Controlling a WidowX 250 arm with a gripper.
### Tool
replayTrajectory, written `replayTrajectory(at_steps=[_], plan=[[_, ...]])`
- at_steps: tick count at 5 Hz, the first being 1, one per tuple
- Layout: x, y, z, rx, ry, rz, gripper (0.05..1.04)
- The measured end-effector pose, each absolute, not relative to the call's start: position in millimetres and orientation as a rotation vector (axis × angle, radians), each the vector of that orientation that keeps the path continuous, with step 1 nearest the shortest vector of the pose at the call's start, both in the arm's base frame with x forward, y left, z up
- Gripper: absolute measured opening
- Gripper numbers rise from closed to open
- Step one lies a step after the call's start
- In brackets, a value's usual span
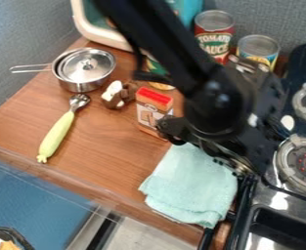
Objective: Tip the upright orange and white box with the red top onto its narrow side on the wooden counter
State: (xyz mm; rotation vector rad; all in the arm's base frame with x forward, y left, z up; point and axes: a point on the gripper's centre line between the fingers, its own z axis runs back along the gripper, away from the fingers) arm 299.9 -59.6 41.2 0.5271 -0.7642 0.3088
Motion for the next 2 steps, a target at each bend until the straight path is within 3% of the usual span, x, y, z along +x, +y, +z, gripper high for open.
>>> replayTrajectory(at_steps=[1, 2], plan=[[308.7, -56.6, 37.8, 0.671, -0.790, 0.357, 1.001], [313.8, -61.1, 29.3, 0.685, -0.796, 0.379, 1.001]])
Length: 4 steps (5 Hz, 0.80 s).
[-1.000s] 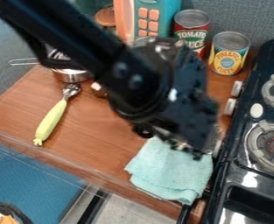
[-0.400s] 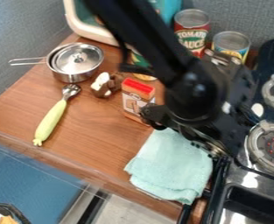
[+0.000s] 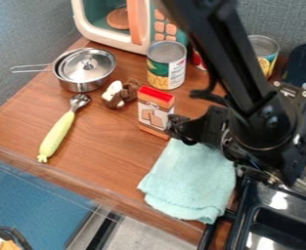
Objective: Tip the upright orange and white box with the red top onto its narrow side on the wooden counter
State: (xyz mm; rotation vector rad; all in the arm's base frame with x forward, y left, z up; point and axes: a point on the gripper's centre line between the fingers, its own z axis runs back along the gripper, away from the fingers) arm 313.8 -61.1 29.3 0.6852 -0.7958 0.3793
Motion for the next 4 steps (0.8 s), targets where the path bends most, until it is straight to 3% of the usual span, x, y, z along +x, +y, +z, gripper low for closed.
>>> replayTrajectory(at_steps=[2, 4], plan=[[323, -65, 26, 0.701, -0.822, 0.399, 1.001], [311, -70, 36, 0.803, -0.861, 0.525, 1.001]])
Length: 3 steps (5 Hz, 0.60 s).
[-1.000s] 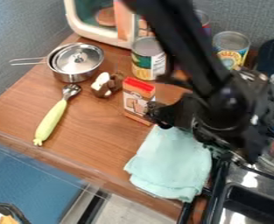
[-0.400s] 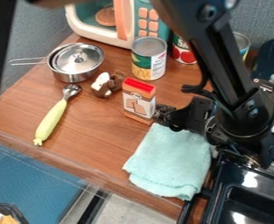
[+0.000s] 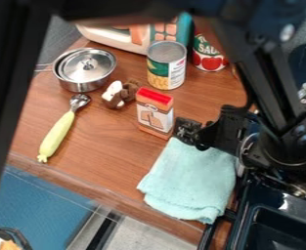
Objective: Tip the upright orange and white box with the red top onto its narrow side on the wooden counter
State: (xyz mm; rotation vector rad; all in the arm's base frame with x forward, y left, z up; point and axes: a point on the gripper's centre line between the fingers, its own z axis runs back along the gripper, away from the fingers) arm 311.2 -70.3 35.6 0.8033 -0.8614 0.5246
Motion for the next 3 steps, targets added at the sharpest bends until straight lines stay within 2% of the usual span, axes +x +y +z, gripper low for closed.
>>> replayTrajectory(at_steps=[1, 3], plan=[[298.9, -75.0, 34.0, 0.817, -0.820, 0.583, 1.001], [295.2, -67.0, 38.5, 0.839, -0.865, 0.639, 1.001]])
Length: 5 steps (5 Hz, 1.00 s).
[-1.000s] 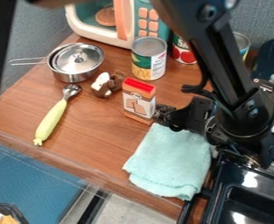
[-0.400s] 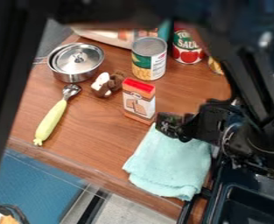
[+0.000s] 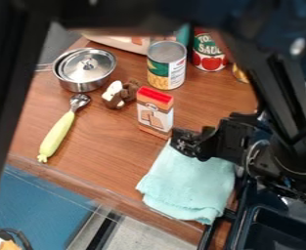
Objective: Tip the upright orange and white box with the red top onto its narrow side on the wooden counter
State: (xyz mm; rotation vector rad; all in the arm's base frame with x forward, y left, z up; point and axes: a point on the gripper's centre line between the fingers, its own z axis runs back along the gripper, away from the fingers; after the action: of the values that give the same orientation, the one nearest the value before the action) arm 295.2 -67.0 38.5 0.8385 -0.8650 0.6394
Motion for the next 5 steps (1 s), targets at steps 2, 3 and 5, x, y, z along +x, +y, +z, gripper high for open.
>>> replayTrajectory(at_steps=[2, 3, 5], plan=[[299, -45, 54, 0.845, -0.924, 0.703, 1.001], [302, -38, 56, 0.854, -0.932, 0.714, 1.001], [306, -33, 61, 0.838, -0.951, 0.720, 1.001]])
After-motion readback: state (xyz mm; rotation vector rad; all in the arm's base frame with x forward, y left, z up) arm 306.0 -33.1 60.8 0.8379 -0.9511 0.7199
